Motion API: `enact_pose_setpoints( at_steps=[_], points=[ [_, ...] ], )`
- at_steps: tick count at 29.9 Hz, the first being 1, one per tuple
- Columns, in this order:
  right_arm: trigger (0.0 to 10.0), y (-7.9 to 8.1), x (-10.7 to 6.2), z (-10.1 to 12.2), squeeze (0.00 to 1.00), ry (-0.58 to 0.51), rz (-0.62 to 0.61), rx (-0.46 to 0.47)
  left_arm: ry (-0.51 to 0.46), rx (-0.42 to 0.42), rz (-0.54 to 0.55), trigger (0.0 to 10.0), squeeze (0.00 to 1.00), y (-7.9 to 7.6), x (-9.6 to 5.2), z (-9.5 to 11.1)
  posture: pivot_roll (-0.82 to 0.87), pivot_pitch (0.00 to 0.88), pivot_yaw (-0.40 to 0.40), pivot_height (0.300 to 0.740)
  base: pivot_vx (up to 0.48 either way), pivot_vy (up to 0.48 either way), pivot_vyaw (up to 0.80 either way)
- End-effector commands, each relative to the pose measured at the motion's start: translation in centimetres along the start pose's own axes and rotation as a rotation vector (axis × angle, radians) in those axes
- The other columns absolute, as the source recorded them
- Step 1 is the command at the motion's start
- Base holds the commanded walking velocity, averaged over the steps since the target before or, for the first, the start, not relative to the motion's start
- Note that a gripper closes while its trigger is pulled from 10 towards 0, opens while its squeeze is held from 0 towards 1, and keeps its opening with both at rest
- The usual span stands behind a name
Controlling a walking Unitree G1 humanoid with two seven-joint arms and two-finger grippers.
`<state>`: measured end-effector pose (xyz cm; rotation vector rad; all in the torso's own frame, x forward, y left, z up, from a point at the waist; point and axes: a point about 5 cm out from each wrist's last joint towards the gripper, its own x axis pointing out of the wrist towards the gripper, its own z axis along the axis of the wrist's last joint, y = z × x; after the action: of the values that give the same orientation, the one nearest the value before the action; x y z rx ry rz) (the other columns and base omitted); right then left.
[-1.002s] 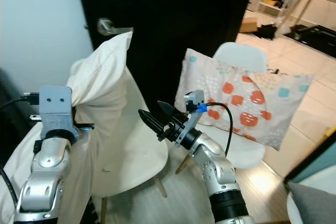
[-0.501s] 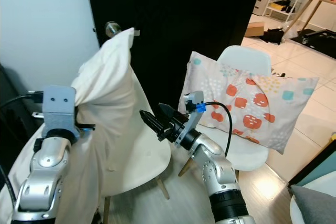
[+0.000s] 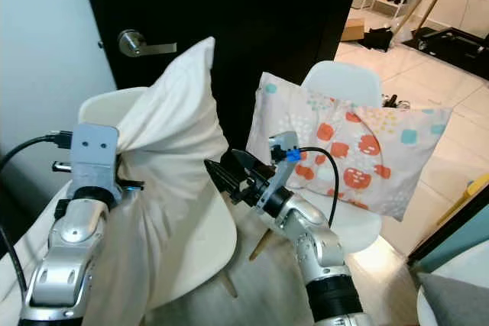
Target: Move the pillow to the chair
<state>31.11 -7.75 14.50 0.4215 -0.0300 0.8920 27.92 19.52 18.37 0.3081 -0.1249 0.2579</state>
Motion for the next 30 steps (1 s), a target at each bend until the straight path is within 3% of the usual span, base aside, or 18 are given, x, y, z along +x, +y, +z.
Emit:
enact_pose_setpoints(
  at_steps=[1,7,9,15,19,24,26,27,30],
  points=[
    [10.0,-0.4,-0.6,0.1,0.0,0.003,-0.013,-0.007,-0.103,0.007,0.0,10.0,0.0,-0.1,0.3,2.1,0.02,0.0,-0.067,0.74,0.326,0.0,0.76],
    [10.0,-0.9,-0.6,0.1,0.0,-0.006,-0.051,0.04,-0.106,0.008,-0.023,10.0,0.0,-0.3,0.3,2.2,0.02,0.0,-0.065,0.74,0.234,0.0,0.38],
    [10.0,-1.1,-0.6,0.0,0.0,0.008,-0.073,0.051,-0.11,0.067,-0.098,10.0,0.0,-1.3,0.2,2.1,0.02,0.0,-0.065,0.74,0.0,0.0,0.0],
    [10.0,-1.1,-0.5,-0.2,0.0,0.032,-0.077,0.05,-0.137,0.19,-0.186,10.0,0.0,-2.4,-0.1,2.0,0.02,0.0,-0.065,0.74,0.0,0.0,0.0],
    [10.0,-1.0,-0.4,-0.3,0.0,0.042,-0.073,0.046,-0.122,0.282,-0.247,10.0,0.0,-2.9,-0.4,1.4,0.02,0.0,-0.062,0.74,0.0,0.0,-0.77],
    [10.0,-1.1,-0.4,-0.2,0.0,0.04,-0.078,0.043,-0.096,0.363,-0.253,10.0,0.0,-2.8,-0.4,0.7,0.02,0.0,-0.062,0.74,0.0,-0.371,-0.15],
    [10.0,-0.9,-0.3,-0.3,0.0,0.053,-0.075,0.033,-0.088,0.4,-0.248,10.0,0.0,-2.4,-0.3,0.4,0.02,0.0,-0.062,0.74,0.0,0.0,0.0],
    [10.0,-0.9,-0.3,-0.3,0.0,0.057,-0.074,0.03,-0.085,0.464,-0.249,10.0,0.0,-2.1,-0.2,0.3,0.02,0.0,-0.062,0.74,0.0,0.0,0.0],
    [10.0,-0.9,-0.3,-0.3,0.0,0.059,-0.075,0.031,-0.074,0.499,-0.251,10.0,0.0,-1.8,-0.1,0.0,0.02,0.0,-0.064,0.74,0.0,0.0,0.0]
  ],
)
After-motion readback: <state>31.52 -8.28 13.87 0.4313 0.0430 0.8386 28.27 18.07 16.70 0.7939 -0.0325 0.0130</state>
